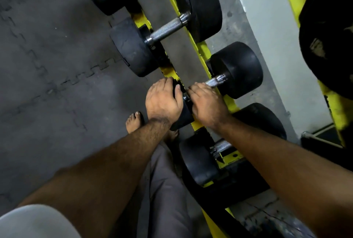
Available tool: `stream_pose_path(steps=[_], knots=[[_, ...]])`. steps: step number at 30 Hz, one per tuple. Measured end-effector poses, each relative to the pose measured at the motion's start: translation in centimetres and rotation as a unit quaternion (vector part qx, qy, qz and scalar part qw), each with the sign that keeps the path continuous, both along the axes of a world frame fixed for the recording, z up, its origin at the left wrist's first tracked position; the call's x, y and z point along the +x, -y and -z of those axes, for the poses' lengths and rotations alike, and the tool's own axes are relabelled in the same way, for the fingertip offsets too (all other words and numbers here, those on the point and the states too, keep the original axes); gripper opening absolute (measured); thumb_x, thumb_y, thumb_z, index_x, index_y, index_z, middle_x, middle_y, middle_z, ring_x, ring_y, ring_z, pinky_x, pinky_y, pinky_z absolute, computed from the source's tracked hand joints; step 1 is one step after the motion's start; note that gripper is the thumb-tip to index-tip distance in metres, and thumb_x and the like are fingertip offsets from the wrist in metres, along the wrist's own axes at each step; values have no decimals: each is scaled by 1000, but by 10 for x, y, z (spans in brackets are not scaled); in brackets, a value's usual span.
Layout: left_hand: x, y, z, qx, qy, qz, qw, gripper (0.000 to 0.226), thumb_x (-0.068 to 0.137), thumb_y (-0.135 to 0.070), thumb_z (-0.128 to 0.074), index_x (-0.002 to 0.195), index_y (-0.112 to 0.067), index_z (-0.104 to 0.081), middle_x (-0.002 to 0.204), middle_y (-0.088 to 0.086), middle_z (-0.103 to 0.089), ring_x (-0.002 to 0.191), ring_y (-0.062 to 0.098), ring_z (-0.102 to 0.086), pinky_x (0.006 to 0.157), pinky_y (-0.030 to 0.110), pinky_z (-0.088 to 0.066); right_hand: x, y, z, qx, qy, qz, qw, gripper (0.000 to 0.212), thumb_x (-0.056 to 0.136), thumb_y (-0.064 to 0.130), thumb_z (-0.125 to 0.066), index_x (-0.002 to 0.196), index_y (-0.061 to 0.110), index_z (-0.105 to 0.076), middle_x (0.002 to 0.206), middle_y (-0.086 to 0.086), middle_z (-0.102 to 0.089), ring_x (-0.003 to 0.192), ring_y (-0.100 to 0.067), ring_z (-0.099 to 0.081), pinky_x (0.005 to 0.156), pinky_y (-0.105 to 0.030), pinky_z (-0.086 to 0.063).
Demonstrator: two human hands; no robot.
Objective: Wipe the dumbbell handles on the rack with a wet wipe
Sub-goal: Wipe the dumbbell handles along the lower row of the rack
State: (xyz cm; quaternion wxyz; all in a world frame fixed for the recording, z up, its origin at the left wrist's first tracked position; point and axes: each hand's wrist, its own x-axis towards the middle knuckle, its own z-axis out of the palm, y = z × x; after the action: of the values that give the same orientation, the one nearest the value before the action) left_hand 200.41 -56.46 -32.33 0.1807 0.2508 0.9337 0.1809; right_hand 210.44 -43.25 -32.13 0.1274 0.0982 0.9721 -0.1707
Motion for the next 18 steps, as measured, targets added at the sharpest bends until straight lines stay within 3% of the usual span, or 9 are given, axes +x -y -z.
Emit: stream_pose_path(steps=[3, 6, 10, 14, 18], knots=[[1, 1, 2, 1, -1, -2, 1000, 48, 98, -39, -37, 121, -6, -64, 114, 10, -68, 105, 29, -62, 97, 42, -47, 11, -4, 4, 26, 8, -28, 999, 45, 92, 18, -44, 132, 5, -61, 136, -10, -61, 131, -28, -52, 115, -41, -34], [2, 1, 3, 7, -6, -4, 1000, 48, 97, -38, -39, 121, -5, -63, 114, 11, -68, 107, 29, -62, 98, 42, -47, 9, -10, 14, 58, -29, -42, 997, 38, 93, 13, -49, 127, 5, -65, 130, -10, -65, 127, -28, -57, 111, -41, -39], [1, 2, 4, 8, -7, -2, 1000, 48, 98, -38, -38, 121, -6, -63, 114, 11, -68, 106, 29, -62, 97, 43, -47, -8, -20, 21, 70, -2, 85, 994, 31, 89, 7, -58, 117, 5, -70, 120, -12, -69, 119, -31, -61, 106, -40, -46], [1, 1, 3, 8, -7, 1, 1000, 48, 98, -39, -38, 122, -6, -63, 116, 11, -68, 108, 29, -62, 98, 43, -47, -7, 10, 13, 28, -20, 0, 999, 37, 87, 17, -45, 108, 7, -73, 109, -12, -72, 109, -29, -66, 104, -41, -46], [2, 1, 7, 10, -10, 3, 1000, 48, 98, -39, -38, 123, -6, -63, 118, 11, -67, 110, 29, -62, 100, 43, -46, 2, -22, 11, 41, -40, -2, 998, 34, 88, 9, -50, 114, 5, -71, 115, -14, -70, 115, -31, -63, 106, -41, -45]])
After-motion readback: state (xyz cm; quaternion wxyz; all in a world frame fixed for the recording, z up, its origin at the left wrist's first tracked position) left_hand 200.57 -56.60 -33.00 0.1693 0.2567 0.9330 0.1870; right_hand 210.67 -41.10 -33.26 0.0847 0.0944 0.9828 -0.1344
